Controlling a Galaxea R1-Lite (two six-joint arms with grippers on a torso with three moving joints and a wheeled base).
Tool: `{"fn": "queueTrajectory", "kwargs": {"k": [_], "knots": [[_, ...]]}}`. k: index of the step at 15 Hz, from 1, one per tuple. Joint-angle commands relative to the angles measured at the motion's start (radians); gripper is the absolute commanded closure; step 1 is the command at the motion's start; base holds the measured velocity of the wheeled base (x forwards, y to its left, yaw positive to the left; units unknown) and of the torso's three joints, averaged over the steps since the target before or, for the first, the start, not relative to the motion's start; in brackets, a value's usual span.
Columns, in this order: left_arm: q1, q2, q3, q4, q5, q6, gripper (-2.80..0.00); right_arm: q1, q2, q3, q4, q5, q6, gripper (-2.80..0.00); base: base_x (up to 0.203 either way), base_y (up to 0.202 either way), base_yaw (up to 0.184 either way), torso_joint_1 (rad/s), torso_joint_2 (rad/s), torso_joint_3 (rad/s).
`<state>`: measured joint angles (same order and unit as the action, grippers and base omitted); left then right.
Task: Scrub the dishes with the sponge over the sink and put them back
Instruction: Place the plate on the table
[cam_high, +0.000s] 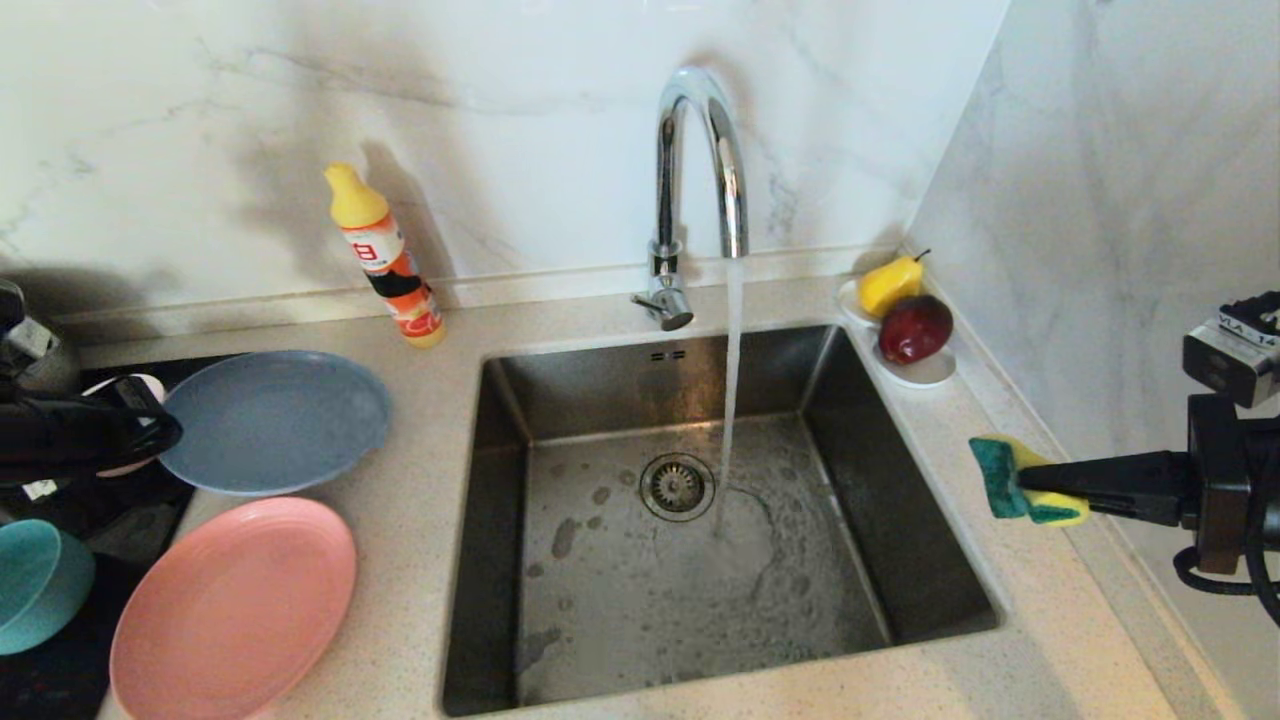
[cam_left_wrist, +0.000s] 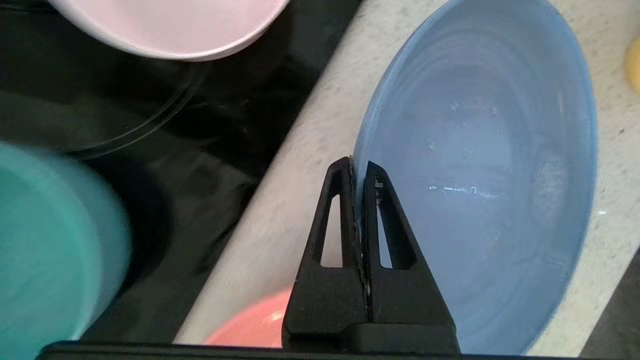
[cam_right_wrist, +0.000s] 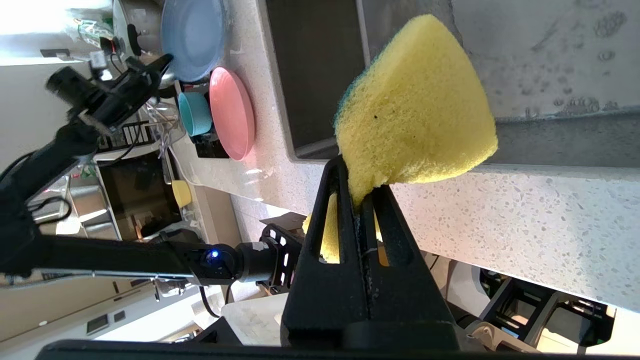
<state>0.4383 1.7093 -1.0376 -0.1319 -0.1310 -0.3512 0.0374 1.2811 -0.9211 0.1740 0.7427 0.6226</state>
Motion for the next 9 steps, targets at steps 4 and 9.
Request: {"fn": "queueTrajectory", "kwargs": {"k": [4,9], "knots": [[0.005,0.061,0.005,-0.015,-0.06,-0.052,0.0,0.001,-0.003,0.002,0.001,0.004,0.003,0.0,0.0,0.0,0.0,0.0,0.0,0.0],[0.039,0.095,-0.012,-0.052,-0.055,-0.051,0.0,0.001,0.0,0.001,0.001,0.004,0.003,0.0,0.0,0.0,0.0,0.0,0.0,0.0]]}}
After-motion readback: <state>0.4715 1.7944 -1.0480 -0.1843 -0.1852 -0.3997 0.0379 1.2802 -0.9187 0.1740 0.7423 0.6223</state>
